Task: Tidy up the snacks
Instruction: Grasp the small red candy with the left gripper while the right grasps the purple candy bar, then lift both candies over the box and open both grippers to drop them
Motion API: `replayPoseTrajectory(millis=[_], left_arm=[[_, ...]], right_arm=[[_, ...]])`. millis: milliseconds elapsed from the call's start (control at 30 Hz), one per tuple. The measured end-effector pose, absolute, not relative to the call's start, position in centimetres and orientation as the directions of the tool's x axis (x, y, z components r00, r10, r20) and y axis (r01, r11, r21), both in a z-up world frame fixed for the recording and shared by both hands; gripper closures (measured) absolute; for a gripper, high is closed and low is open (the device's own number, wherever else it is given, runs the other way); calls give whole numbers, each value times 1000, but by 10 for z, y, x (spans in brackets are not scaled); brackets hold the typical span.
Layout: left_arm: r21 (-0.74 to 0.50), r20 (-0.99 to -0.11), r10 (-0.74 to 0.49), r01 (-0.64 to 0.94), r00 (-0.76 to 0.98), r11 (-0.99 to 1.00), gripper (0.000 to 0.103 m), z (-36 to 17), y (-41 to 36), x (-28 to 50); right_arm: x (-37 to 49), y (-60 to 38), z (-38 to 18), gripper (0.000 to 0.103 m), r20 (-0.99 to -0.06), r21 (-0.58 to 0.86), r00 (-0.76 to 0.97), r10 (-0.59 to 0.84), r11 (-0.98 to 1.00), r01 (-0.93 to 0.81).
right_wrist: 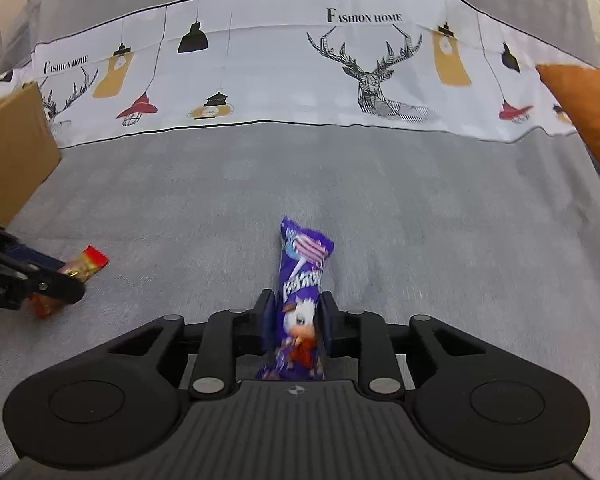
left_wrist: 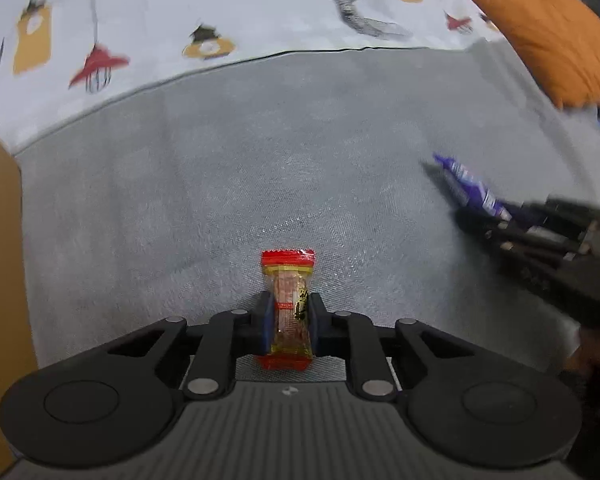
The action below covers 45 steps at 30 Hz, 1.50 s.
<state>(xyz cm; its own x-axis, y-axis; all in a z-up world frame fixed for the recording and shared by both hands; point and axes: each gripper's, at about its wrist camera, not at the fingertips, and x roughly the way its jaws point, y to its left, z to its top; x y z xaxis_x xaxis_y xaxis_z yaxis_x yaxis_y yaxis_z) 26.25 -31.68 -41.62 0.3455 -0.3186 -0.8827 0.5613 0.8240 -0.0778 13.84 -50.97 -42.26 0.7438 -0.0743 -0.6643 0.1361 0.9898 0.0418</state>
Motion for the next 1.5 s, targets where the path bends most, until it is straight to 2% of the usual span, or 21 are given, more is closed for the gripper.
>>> replayPoseTrajectory(millis=[33, 133, 200, 300, 400, 500, 600, 667, 833, 933, 1033, 1200, 1500], left_arm=[[-105, -889, -324, 545, 324, 832, 85, -413, -316, 264], [-107, -878, -337, 546, 341, 831, 85, -389, -310, 251], [-102, -857, -360, 562, 370, 821, 85, -367, -304, 237], [-59, -814, -370, 571, 447, 819, 85, -331, -287, 215], [-130, -776, -423, 538, 468, 833, 85, -295, -257, 205], [-146, -723, -444, 511, 529, 847, 85, -255, -225, 192], [-155, -657, -448, 473, 606, 867, 85, -213, -190, 179], [-116, -594, -426, 451, 682, 885, 85, -184, -167, 165], [-111, -502, -394, 395, 770, 912, 85, -142, -107, 145], [-121, -484, -363, 351, 796, 929, 85, -135, -74, 143], [-152, -506, -337, 303, 794, 941, 85, -142, -40, 153], [-234, -606, -309, 207, 733, 950, 85, -185, 3, 176], [-184, -721, -210, 109, 660, 977, 85, -260, 39, 197]], right_arm=[[140, -510, -421, 85, -669, 45, 740, -69, 990, 133], [141, -501, -412, 87, -686, 39, 724, -67, 991, 129], [135, -489, -397, 87, -671, 83, 741, -19, 991, 102], [120, -462, -360, 86, -580, 179, 811, 69, 983, 45], [106, -424, -318, 86, -498, 243, 862, 99, 970, 29], [96, -391, -277, 86, -423, 305, 896, 134, 952, 2], [94, -356, -236, 86, -386, 288, 908, 159, 957, -45], [92, -332, -211, 86, -362, 260, 916, 175, 962, -81], [92, -285, -168, 86, -316, 239, 918, 241, 956, -169], [100, -254, -159, 86, -323, 205, 908, 265, 957, -206], [114, -225, -164, 86, -359, 192, 892, 274, 957, -217], [137, -179, -194, 86, -454, 187, 846, 280, 958, -217], [163, -135, -271, 86, -629, 176, 735, 255, 967, -186]])
